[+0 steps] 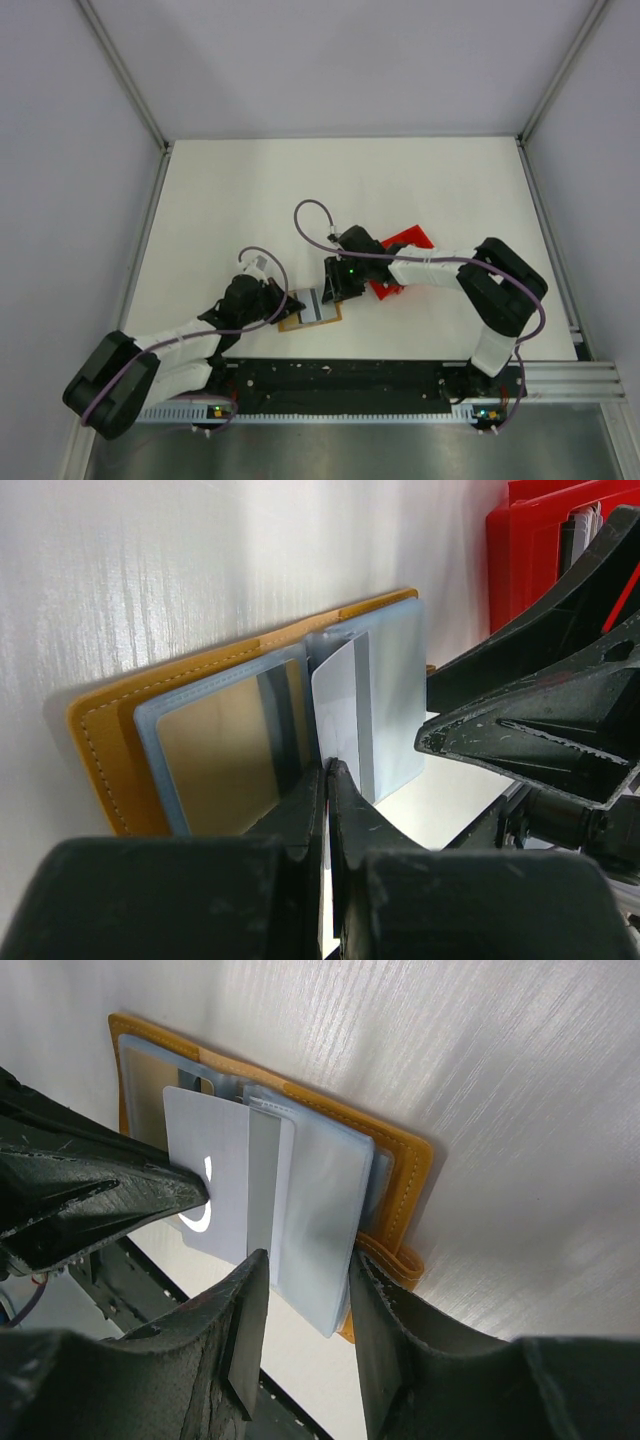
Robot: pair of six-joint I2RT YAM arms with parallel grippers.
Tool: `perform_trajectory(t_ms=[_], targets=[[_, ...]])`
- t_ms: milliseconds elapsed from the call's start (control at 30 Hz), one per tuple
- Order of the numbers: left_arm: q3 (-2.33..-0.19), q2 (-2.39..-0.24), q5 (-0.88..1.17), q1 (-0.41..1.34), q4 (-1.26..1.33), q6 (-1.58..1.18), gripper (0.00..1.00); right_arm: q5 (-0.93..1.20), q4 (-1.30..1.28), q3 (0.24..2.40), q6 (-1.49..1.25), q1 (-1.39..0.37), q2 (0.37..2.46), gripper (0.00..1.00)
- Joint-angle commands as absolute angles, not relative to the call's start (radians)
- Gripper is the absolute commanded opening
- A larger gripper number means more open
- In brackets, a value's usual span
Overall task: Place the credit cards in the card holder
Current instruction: Insert the credit card into the card holder.
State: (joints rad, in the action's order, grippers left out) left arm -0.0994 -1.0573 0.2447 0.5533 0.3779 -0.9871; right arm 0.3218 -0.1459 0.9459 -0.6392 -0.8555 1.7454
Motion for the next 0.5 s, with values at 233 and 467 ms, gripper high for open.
perform_trajectory(t_ms=[233, 467], targets=[[-0.106, -1.172, 0.161, 0.637, 0.396, -1.045, 0.0, 0.307, -0.156, 0.946, -0.635, -0.865, 1.802, 0.39], [-0.156, -1.141, 0.13, 0.638, 0.247, -1.016, 0.27, 0.281, -0.173, 0.942, -0.641, -0.865, 1.802, 0.4]])
